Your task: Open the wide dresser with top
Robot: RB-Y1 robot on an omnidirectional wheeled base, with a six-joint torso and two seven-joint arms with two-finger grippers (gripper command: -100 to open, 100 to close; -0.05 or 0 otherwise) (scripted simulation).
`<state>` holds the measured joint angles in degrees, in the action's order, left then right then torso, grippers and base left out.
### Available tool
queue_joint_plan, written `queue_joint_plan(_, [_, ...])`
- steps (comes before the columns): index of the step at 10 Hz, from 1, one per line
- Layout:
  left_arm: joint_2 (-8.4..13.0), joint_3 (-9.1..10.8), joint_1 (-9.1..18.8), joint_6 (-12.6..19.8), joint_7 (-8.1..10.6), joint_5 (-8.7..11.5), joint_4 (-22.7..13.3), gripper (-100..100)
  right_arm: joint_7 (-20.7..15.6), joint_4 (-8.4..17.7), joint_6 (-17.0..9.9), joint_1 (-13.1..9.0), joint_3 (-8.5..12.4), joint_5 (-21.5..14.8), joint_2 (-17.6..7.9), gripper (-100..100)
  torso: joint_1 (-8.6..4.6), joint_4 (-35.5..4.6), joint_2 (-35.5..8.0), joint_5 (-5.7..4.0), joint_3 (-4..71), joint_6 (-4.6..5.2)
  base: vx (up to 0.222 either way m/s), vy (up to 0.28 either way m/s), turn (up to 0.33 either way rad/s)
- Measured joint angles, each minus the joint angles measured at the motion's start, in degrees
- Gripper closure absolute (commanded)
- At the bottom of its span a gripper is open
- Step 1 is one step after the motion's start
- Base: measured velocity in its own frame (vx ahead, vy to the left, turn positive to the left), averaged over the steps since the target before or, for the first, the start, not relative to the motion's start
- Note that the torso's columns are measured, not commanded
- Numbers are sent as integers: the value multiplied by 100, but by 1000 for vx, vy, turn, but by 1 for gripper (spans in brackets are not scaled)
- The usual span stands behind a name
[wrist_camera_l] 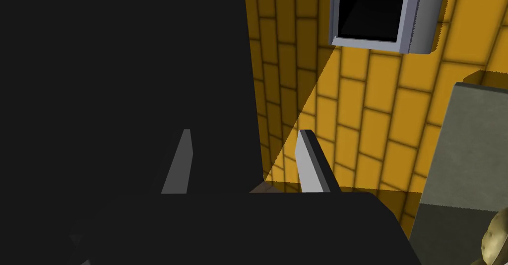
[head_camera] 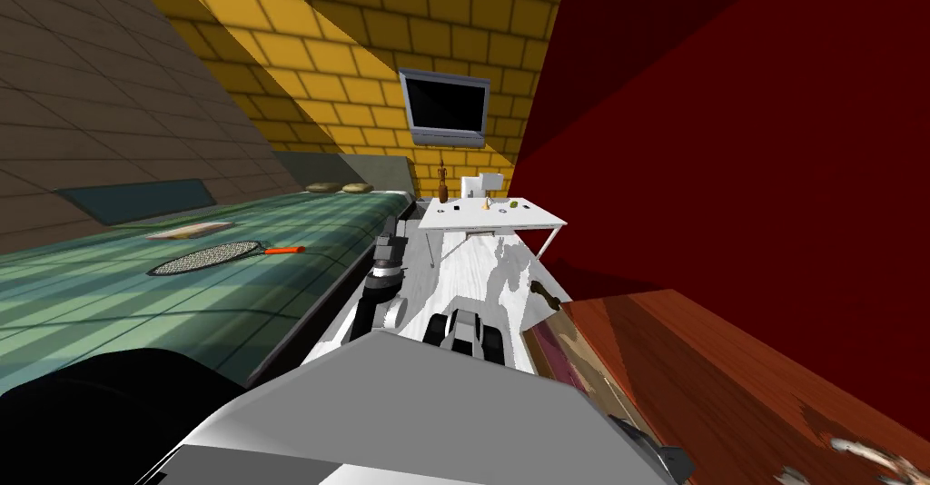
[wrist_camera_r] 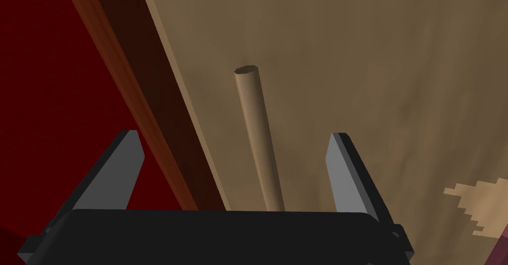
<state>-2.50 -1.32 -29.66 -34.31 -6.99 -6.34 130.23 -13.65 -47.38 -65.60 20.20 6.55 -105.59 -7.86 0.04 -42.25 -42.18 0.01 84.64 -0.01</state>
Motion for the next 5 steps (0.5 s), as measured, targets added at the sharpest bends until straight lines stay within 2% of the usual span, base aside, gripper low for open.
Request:
queue_joint_plan(2, [0,0,0,0,0,0,0,0,-16,346,-2,-327,122,104,-51,-100,-23,-4,2,-8,-7,-11,-128,30,192])
queue_joint_plan(5, [0,0,0,0,0,0,0,0,-127,703,39,-745,348,306,-109,-100,-40,-3,4,-8,-7,-6,-95,8,100])
